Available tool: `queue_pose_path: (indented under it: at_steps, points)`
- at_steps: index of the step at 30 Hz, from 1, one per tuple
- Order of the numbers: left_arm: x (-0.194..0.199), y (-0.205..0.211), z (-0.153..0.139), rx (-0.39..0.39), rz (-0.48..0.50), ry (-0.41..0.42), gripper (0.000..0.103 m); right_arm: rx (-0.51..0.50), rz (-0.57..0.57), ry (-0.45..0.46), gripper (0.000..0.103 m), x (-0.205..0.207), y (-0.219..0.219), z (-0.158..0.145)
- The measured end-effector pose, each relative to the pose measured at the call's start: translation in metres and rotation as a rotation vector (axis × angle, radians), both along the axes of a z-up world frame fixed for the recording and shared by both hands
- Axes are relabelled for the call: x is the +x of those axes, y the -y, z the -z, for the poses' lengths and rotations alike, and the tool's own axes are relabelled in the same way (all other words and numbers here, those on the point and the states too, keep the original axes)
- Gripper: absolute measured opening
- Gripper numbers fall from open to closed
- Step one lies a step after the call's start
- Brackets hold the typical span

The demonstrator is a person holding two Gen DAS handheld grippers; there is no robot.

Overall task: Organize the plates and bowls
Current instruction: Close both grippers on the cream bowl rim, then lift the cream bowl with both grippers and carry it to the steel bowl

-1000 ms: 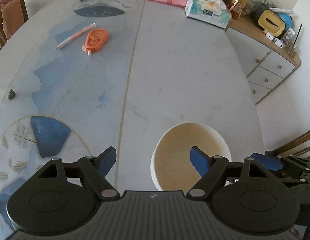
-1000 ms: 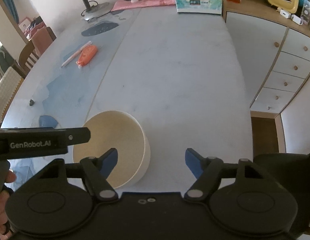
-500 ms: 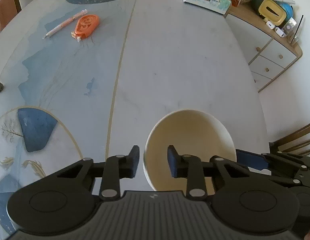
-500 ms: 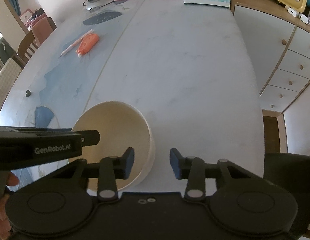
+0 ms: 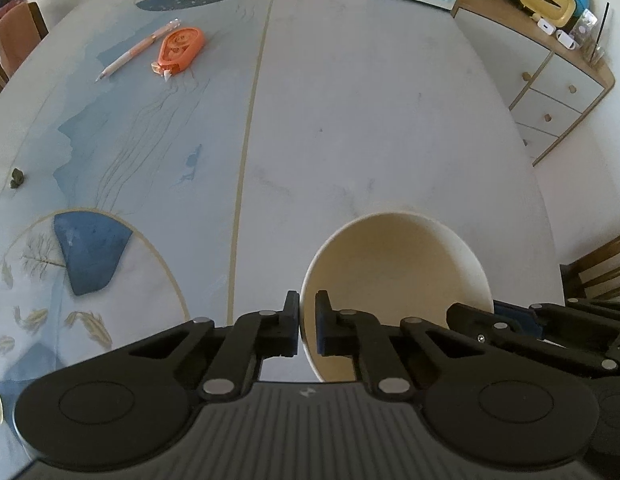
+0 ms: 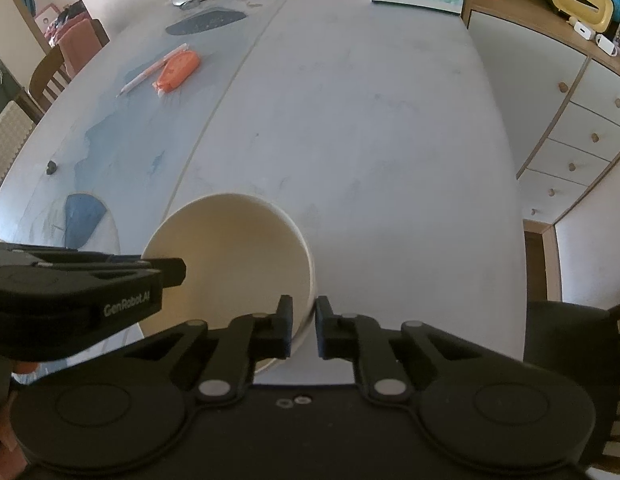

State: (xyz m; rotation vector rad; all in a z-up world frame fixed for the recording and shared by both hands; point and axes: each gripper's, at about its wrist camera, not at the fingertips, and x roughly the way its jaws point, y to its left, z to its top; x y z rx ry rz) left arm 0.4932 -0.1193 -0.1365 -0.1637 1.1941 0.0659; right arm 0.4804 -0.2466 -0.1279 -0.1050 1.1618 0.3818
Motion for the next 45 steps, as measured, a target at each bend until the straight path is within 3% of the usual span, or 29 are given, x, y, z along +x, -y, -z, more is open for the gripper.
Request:
queue_pose_path:
  at_steps: [9,18,33,45]
  points:
    - [-0.027,0.004,-0.011,0.016,0.031,0.018,0.004,0.02,0.047,-0.015,0.009,-0.02,0.005,-0.008]
    - [-0.064,0.007,-0.038,0.011,0.052,0.052,0.004,0.032,0.076,0.007,0.009,-0.055,0.012,-0.035]
    - [-0.151,0.018,-0.096,0.009,0.126,0.109,0.004,0.033,0.139,0.071,0.008,-0.146,0.025,-0.092]
    - [-0.224,0.019,-0.122,0.005,0.196,0.111,0.004,0.023,0.17,0.089,0.008,-0.223,0.027,-0.119]
